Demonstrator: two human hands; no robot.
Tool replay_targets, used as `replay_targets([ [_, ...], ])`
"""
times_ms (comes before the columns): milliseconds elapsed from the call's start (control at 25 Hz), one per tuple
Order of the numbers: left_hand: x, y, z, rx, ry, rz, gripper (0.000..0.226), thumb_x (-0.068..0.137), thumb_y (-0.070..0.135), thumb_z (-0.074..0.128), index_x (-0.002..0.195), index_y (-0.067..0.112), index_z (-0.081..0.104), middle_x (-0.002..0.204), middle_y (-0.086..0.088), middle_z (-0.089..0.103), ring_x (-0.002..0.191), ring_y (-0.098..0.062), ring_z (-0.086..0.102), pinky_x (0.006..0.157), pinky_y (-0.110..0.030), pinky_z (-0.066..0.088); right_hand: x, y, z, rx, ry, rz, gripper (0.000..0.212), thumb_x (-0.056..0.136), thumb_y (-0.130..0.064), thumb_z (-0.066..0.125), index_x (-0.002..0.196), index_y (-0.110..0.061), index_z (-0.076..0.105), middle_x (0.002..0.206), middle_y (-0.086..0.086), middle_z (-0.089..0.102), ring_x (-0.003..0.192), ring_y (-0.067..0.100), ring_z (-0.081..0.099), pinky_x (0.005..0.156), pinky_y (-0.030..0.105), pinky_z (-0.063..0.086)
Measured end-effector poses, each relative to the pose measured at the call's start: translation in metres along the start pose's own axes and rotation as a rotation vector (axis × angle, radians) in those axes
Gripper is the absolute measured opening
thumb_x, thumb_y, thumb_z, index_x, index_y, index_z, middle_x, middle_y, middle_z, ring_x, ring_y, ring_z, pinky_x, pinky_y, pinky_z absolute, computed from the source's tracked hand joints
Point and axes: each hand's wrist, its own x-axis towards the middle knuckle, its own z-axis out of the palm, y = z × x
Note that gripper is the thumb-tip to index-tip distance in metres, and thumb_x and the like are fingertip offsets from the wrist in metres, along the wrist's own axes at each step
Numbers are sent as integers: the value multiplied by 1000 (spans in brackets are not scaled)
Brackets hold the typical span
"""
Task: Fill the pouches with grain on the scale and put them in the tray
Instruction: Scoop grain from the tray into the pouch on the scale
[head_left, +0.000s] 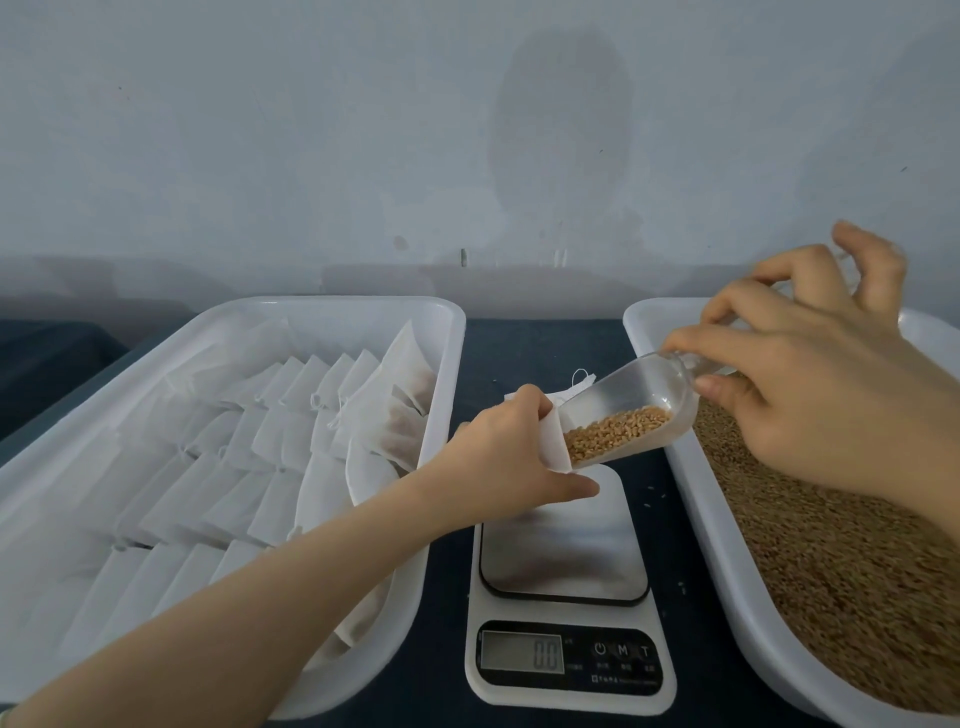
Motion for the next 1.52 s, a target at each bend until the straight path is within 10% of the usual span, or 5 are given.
replay_targets([
  [160,-1,2,0,26,-25,26,54,70,56,75,99,35,35,96,19,49,87,-6,55,79,-30,49,6,-2,-6,-23,17,-47,27,72,-24,56,92,-22,73,88,0,63,100,32,47,106,50,7],
  [480,-3,3,-4,-146,-21,78,51,71,48,77,98,37,36,88,22,49,73,6,51,52,-3,36,23,-7,-27,-147,80,-129,25,69,-24,58,87,-19,75,84,2,63,99,34,48,107,52,5],
  [1000,-3,2,-2,-192,-145,53,53,75,41,77,107,34,35,94,21,47,82,-2,52,61,-12,40,10,-9,-31,-234,64,-102,20,68,-17,62,85,-20,72,84,1,62,97,33,49,109,54,6],
  [1240,-2,-1,0,-226,-160,13,60,74,40,77,120,31,39,105,14,52,90,-7,55,69,-17,46,-3,58,3,-28,-164,337,22,81,-43,52,98,-29,54,85,-1,59,74,29,60,73,46,52],
  [1520,-2,-1,-1,-179,-181,-3,56,73,44,76,113,37,37,102,19,49,88,-5,54,64,-14,44,-25,86,57,-87,-630,883,41,93,-22,50,122,-4,29,103,17,55,89,35,55,75,41,47],
])
